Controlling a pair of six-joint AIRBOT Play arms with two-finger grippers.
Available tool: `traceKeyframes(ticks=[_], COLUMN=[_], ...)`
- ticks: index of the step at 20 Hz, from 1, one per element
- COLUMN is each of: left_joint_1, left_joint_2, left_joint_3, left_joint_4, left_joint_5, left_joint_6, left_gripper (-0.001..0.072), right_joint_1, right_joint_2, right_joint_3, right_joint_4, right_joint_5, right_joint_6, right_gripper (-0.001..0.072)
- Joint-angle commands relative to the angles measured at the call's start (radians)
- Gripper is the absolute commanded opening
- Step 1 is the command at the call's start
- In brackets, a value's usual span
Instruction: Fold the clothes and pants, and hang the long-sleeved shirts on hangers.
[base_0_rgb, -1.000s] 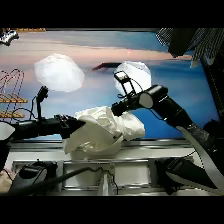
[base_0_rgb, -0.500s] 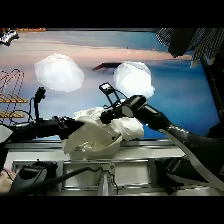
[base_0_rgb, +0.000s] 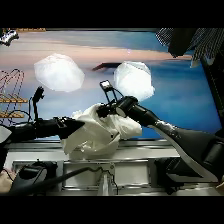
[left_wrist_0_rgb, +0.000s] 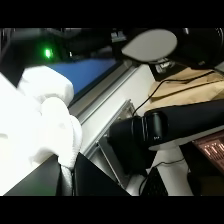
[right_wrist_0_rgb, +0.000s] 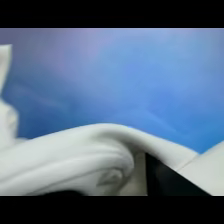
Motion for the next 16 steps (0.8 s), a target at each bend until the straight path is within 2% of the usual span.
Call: traceKeyframes(ticks=[1, 2, 4, 5, 8, 11, 13, 14, 16], left_joint_1=[0.001, 0.001, 0.001, 0.001, 0.001, 0.001, 0.001, 0.001, -0.004], left_joint_2=[0.0, 0.0, -0.002, -0.005, -0.029, -0.087, -0.13, -0.147, -0.168], left_joint_3=[0.0, 0.0, 0.0, 0.0, 0.0, 0.001, 0.002, 0.016, 0.087], left_joint_4=[0.0, 0.0, 0.003, 0.003, 0.004, -0.01, -0.158, -0.29, -0.538], left_joint_5=[0.006, 0.014, 0.043, 0.073, 0.224, 0.47, 0.62, 0.645, 0.609], left_joint_6=[-0.008, -0.007, -0.007, -0.007, -0.003, -0.003, -0.002, 0.039, 0.247], left_gripper=[0.0017, 0.0017, 0.0017, 0.0017, 0.0017, 0.0017, 0.0017, 0.0017, 0.0018], right_joint_1=[-0.076, -0.093, -0.105, -0.105, -0.103, -0.105, -0.105, -0.105, -0.105], right_joint_2=[-0.008, -0.006, 0.015, 0.037, 0.134, 0.266, 0.341, 0.365, 0.377], right_joint_3=[-0.001, -0.001, 0.0, 0.0, 0.008, 0.081, 0.173, 0.234, 0.367], right_joint_4=[-0.084, -0.083, -0.083, -0.082, -0.068, -0.071, -0.071, -0.071, -0.089], right_joint_5=[0.008, 0.022, 0.055, 0.068, 0.138, 0.257, 0.252, 0.236, 0.231], right_joint_6=[0.046, 0.037, -0.013, -0.047, -0.127, -0.259, -0.34, -0.385, -0.489], right_gripper=[0.0297, 0.0199, 0.0055, 0.0029, 0.0028, 0.0028, 0.0028, 0.0029, 0.0029])
